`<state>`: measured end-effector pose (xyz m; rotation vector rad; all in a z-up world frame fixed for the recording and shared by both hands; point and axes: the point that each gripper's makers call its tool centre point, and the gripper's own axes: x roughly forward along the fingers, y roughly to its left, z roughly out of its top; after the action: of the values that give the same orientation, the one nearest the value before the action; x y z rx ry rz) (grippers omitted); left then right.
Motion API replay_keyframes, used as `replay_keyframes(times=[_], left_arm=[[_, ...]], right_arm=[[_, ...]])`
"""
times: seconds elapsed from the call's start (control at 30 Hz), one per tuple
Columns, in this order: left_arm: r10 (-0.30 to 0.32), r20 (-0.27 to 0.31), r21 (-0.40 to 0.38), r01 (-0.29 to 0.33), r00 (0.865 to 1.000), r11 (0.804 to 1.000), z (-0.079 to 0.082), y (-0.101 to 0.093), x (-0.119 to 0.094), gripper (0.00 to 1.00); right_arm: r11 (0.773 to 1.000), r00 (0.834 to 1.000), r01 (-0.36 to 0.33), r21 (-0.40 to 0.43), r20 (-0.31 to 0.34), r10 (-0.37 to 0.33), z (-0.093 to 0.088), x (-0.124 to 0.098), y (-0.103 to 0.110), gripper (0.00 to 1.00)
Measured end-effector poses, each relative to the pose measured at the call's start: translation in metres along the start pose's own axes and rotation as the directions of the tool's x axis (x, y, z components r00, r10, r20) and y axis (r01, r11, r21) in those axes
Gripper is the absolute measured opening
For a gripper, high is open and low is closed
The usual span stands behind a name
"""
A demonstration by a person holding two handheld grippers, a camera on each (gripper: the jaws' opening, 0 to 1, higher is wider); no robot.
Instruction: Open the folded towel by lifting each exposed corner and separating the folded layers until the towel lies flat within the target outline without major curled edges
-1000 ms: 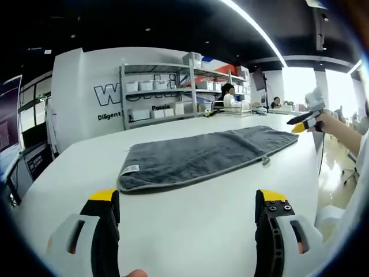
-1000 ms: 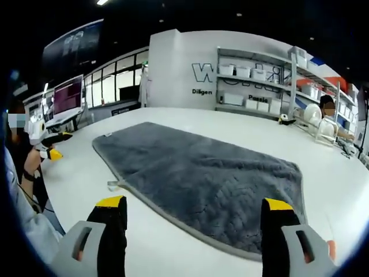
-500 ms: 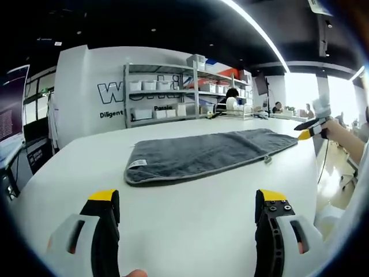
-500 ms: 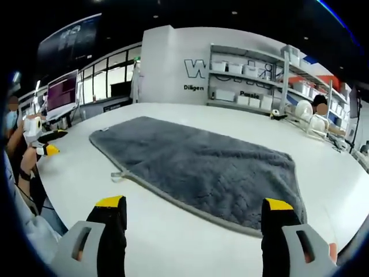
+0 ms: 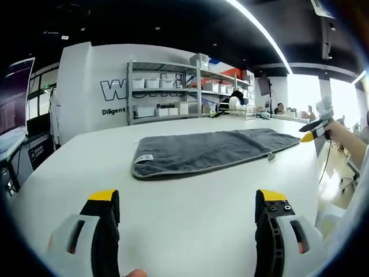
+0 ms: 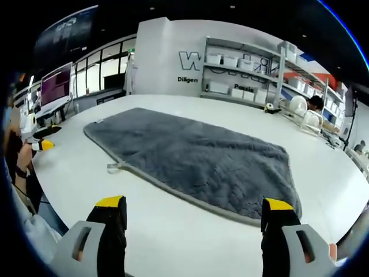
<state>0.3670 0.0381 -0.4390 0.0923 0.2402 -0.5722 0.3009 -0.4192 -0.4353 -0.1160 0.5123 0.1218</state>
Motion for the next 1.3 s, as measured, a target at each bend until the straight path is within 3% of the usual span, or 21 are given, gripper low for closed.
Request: replay_keyframes(times=[0.17, 0.37, 0.6, 0.7, 0.73, 0.83, 0.97, 1.07, 1.3], left_arm=[[-0.01, -0.01, 0.0, 0.01, 1.0, 1.0, -0.003, 0.009, 0.004, 0.97], [-0.075, -0.042, 0.037, 0.077, 0.996, 0.996, 0.0, 0.02, 0.01, 0.97], [-0.257, -0.098, 0.043, 0.262, 0.961, 0.964, -0.002, 0.014, 0.027, 0.96], [-0.295, -0.108, 0.024, 0.3, 0.949, 0.954, 0.0, 0.015, 0.034, 0.95], [-0.321, -0.119, 0.014, 0.325, 0.94, 0.946, 0.0, 0.016, 0.036, 0.95], [-0.335, -0.122, 0.014, 0.339, 0.934, 0.941, 0.004, 0.022, 0.042, 0.93], [-0.355, -0.177, 0.063, 0.37, 0.918, 0.927, 0.0, 0.035, 0.054, 0.86], [-0.371, -0.188, 0.083, 0.391, 0.91, 0.917, -0.001, 0.043, 0.065, 0.81], [-0.361, -0.241, 0.175, 0.406, 0.901, 0.897, -0.009, 0.062, 0.091, 0.64]], right_arm=[[1.0, 1.0, -0.001, 0.006, 0.003, 0.001, -0.001, -0.001, -0.001, 0.99], [1.0, 1.0, -0.006, 0.017, -0.002, 0.006, -0.008, 0.0, -0.002, 0.99], [1.0, 1.0, -0.021, 0.023, 0.01, 0.02, -0.009, 0.001, 0.0, 0.99], [0.999, 1.0, -0.026, 0.021, 0.016, 0.026, -0.008, 0.003, 0.001, 0.99], [0.999, 0.999, -0.028, 0.018, 0.019, 0.027, -0.007, 0.003, 0.002, 0.99], [0.999, 0.999, -0.031, 0.01, 0.02, 0.03, -0.007, 0.005, 0.003, 0.99], [0.999, 0.999, -0.033, 0.008, 0.02, 0.033, -0.007, 0.005, 0.002, 0.99], [0.999, 0.999, -0.03, 0.01, 0.026, 0.03, -0.006, 0.005, 0.001, 0.99], [0.999, 0.999, -0.028, 0.017, 0.028, 0.028, -0.01, 0.001, 0.002, 0.99]])
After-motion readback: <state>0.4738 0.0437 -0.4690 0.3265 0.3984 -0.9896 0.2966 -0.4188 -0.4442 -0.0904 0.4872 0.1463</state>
